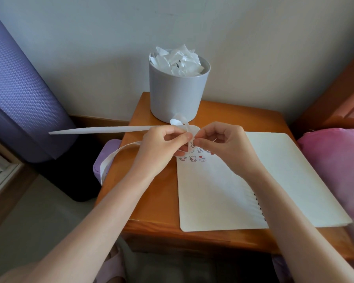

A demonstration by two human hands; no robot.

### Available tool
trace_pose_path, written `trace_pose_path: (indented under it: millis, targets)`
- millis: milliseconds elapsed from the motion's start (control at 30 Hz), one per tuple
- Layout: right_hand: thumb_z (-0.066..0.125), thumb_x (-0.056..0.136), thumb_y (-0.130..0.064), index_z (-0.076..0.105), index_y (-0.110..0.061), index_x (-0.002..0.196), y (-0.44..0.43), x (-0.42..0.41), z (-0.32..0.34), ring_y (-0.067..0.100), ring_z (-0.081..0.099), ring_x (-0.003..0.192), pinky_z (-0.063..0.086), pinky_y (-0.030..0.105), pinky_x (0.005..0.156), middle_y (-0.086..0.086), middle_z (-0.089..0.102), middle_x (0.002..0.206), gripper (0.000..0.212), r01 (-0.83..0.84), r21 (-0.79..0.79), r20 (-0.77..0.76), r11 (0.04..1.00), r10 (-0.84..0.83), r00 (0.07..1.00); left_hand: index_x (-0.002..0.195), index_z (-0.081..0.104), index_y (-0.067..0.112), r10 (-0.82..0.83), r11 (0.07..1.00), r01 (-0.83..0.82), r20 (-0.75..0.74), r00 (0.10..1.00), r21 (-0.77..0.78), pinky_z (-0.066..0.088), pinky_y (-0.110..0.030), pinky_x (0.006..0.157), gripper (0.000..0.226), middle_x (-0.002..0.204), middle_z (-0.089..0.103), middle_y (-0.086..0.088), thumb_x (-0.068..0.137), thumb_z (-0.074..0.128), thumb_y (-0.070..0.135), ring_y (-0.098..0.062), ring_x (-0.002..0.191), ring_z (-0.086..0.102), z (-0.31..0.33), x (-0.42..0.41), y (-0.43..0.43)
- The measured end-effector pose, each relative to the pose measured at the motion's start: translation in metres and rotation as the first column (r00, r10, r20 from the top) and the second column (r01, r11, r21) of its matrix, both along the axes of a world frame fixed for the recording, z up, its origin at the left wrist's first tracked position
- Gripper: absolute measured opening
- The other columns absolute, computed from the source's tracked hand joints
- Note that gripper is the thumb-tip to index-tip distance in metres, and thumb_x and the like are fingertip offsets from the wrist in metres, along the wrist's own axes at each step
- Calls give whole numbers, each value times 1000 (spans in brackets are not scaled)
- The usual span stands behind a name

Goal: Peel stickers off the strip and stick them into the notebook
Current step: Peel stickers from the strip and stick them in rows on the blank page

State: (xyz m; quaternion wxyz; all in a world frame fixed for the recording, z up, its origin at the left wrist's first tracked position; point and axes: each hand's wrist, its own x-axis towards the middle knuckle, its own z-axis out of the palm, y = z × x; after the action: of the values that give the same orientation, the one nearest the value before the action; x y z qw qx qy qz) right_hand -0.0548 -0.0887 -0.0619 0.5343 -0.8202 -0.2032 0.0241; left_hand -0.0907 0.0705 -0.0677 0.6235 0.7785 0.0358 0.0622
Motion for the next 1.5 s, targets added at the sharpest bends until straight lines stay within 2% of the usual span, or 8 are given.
trace_pose_path:
  millis: [200, 433, 700, 867, 967, 1233, 1500]
  targets:
    - [73, 80, -10, 69, -15, 82, 0, 0, 0, 3, 56, 61, 46, 16, 57, -8, 67, 73, 6, 1, -18, 10, 1000, -1, 1000, 89, 71, 16, 2, 1000, -2, -4, 1000, -11, 55, -15, 60, 8, 77, 71, 1, 87, 63, 18, -6, 72, 69, 1, 0, -1]
    - [73, 79, -8, 69, -9, 86, 0, 0, -2, 7, 59, 62, 49, 18, 56, 0, 69, 75, 8, 8, 17, -13, 1000, -8, 1000, 91, 71, 16, -1, 1000, 1, -9, 1000, -10, 55, -15, 61, 10, 80, 72, 0, 88, 62, 18, -6, 73, 69, 0, 0, 0]
    - [72, 81, -8, 69, -16, 81, 0, -1, -1, 4, 59, 60, 48, 18, 58, -5, 68, 73, 9, -5, -39, 56, 999, 8, 998, 91, 74, 14, 39, 999, -40, -40, 998, -14, 59, -26, 69, 12, 78, 73, -2, 86, 64, 20, -11, 71, 71, -2, 1, 0]
    - [71, 81, -7, 68, -15, 83, 1, -3, -3, 9, 62, 65, 53, 25, 61, -3, 69, 75, 8, 6, -70, 138, 998, 3, 990, 89, 73, 16, 71, 997, -71, -48, 996, -17, 59, -23, 65, 9, 75, 73, -1, 86, 65, 20, -10, 68, 71, -2, 1, -1]
    - [71, 81, -7, 70, -14, 84, 1, -3, -3, 14, 63, 66, 54, 29, 62, -1, 70, 76, 8, -2, -61, 124, 998, 9, 992, 88, 73, 15, 73, 996, -75, -52, 996, -43, 58, -21, 63, 8, 73, 73, -2, 85, 66, 19, -11, 67, 71, -2, 1, -1]
    - [71, 80, -3, 69, -10, 85, 2, -1, -3, 13, 61, 63, 51, 19, 58, 7, 70, 77, 8, -11, 42, 46, 999, 9, 999, 88, 73, 16, 40, 998, -43, -50, 998, -55, 58, -22, 67, 12, 78, 74, -4, 88, 63, 22, -13, 70, 71, -3, 0, 0]
    - [71, 81, -5, 70, -10, 84, 1, -1, -2, 7, 59, 59, 49, 17, 57, 4, 70, 74, 7, -6, 59, 27, 998, 5, 1000, 83, 70, 23, 16, 998, -18, -32, 999, -63, 57, -19, 66, 12, 77, 72, 0, 90, 60, 22, -8, 71, 69, -2, 0, 0]
